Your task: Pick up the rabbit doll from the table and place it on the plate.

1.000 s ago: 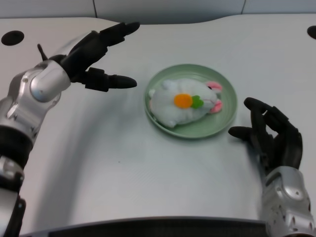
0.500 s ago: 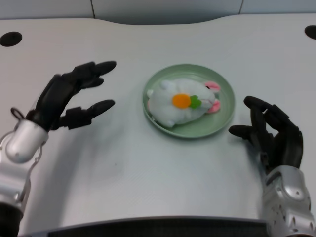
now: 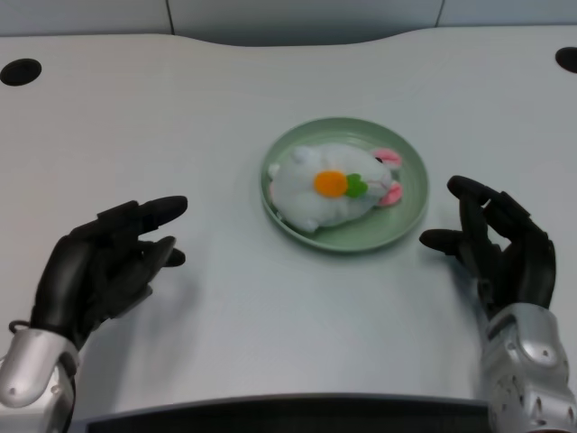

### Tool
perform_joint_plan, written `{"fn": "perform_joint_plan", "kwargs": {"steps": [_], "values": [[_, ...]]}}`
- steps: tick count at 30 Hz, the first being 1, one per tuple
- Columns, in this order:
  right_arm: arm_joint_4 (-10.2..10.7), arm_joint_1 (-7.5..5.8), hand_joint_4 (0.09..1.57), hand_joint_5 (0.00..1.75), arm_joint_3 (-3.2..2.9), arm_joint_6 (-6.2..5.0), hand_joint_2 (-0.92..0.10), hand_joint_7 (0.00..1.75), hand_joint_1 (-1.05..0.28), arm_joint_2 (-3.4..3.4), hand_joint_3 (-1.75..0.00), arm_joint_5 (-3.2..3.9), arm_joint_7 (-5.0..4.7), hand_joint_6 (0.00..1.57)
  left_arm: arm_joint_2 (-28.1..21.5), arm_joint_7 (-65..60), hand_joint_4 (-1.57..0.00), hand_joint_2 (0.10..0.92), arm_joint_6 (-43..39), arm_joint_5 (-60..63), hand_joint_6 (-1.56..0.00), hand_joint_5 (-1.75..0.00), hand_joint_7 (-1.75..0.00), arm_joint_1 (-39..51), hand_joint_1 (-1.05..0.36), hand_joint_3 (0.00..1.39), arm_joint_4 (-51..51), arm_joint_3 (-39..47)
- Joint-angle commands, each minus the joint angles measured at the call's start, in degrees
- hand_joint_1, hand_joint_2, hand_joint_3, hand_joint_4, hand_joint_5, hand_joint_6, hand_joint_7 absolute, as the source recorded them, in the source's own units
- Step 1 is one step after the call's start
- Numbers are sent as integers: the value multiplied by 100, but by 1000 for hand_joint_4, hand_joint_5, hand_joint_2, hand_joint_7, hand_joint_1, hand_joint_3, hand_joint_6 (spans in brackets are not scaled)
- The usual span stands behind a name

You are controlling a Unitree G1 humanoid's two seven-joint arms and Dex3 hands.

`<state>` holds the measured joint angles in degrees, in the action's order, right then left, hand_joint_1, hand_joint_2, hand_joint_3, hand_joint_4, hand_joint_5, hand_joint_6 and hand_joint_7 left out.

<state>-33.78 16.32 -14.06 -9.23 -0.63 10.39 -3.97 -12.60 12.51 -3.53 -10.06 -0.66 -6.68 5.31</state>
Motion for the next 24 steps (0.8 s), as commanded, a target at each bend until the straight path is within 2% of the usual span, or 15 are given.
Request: {"fn": "perform_joint_plan", "kwargs": {"steps": [1,4,9,17,20,22,24], "values": [[33,-50,789,1114,5,-11,-921,499,-323,-10,-233,-11,24,790,119,69,-562,921,494,-445,-863,-1562,-295,339,-487,487,440,199],[68,-46,804,1118,-20,60,-921,505,-335,-21,-229,19,14,798,308,-98,-513,921,1015,-715,-824,-1564,-304,651,-518,490,821,305],[115,-71,804,1115,-21,84,-921,502,-334,-39,-237,18,26,793,392,-7,-447,921,1669,-1224,-723,-1583,-325,873,-490,531,1062,529],[308,-151,801,1118,-7,211,-921,502,-337,-29,-242,19,9,787,372,133,-438,921,1996,-1442,-657,-1584,-344,946,-474,558,1080,686],[258,-133,794,1117,-45,169,-921,507,-316,-50,-245,76,84,795,430,71,-443,921,1923,-1367,-681,-1576,-369,908,-457,562,932,684],[231,-115,779,1112,-43,170,-921,509,-313,-60,-248,72,77,793,437,104,-444,921,1871,-1356,-677,-1571,-379,859,-459,568,840,682],[160,-88,780,1118,-40,112,-921,514,-313,-71,-245,73,104,797,434,165,-447,921,1778,-1336,-676,-1566,-389,810,-467,561,738,679]]}}
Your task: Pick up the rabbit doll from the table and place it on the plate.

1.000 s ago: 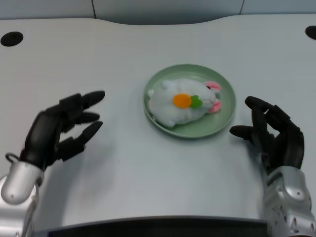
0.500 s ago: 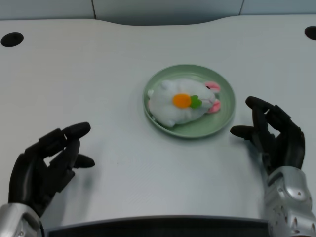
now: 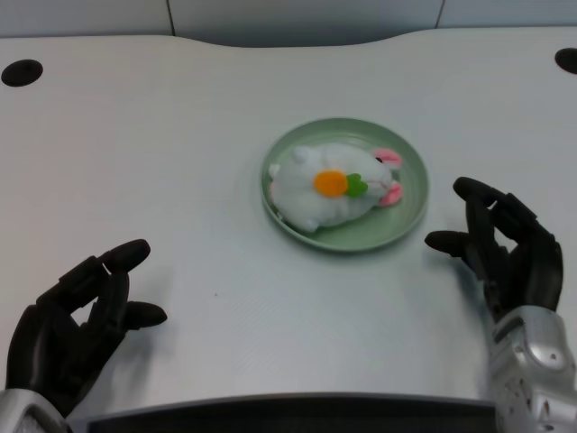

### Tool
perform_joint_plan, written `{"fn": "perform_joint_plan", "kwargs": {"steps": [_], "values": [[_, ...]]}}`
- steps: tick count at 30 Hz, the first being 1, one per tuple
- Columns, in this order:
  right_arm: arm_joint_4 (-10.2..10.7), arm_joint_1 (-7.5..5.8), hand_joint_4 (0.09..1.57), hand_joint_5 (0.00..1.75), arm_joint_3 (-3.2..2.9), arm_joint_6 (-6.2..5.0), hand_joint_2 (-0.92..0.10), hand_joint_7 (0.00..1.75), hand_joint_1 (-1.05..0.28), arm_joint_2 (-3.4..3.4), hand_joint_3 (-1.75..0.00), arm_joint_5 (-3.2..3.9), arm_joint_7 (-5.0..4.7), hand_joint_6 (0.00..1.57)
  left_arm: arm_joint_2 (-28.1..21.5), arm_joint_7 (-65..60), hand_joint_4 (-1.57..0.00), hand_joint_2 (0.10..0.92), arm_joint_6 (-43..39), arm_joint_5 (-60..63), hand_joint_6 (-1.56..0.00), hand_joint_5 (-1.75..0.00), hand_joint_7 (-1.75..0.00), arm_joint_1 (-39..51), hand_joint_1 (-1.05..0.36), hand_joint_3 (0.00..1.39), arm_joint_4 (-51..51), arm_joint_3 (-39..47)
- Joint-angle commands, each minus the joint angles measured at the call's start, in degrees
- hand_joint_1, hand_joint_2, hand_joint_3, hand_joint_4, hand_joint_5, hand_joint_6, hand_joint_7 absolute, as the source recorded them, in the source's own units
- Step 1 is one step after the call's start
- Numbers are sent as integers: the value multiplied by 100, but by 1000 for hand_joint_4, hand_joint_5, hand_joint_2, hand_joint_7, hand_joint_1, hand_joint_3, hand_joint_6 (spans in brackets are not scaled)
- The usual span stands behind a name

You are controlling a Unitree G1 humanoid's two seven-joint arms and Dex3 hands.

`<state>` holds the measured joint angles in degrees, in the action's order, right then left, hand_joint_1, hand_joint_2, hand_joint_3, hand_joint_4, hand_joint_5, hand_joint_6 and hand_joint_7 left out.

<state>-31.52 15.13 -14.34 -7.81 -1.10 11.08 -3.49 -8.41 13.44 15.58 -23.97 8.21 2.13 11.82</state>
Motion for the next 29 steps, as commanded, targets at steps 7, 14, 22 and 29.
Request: {"fn": "perform_joint_plan", "kwargs": {"steps": [7,14,22,29], "values": [[-235,126,793,1132,-18,-83,-921,522,-322,-72,-249,-35,44,793,60,61,-445,921,-266,109,-659,-1559,-413,-193,-482,534,-209,26],[-614,236,771,1123,-43,-405,-921,526,-317,-166,-251,-37,151,788,113,141,-443,921,-669,297,-666,-1550,-439,-323,-504,514,-484,-9],[-877,423,790,1117,-107,-350,-921,522,-316,-225,-245,-19,93,783,134,46,-468,921,-744,411,-658,-1553,-467,-502,-507,506,-711,20],[-980,474,792,1113,-144,-389,-921,520,-308,-225,-249,-3,104,786,173,8,-481,921,-687,401,-643,-1553,-502,-547,-509,496,-762,73]]}}
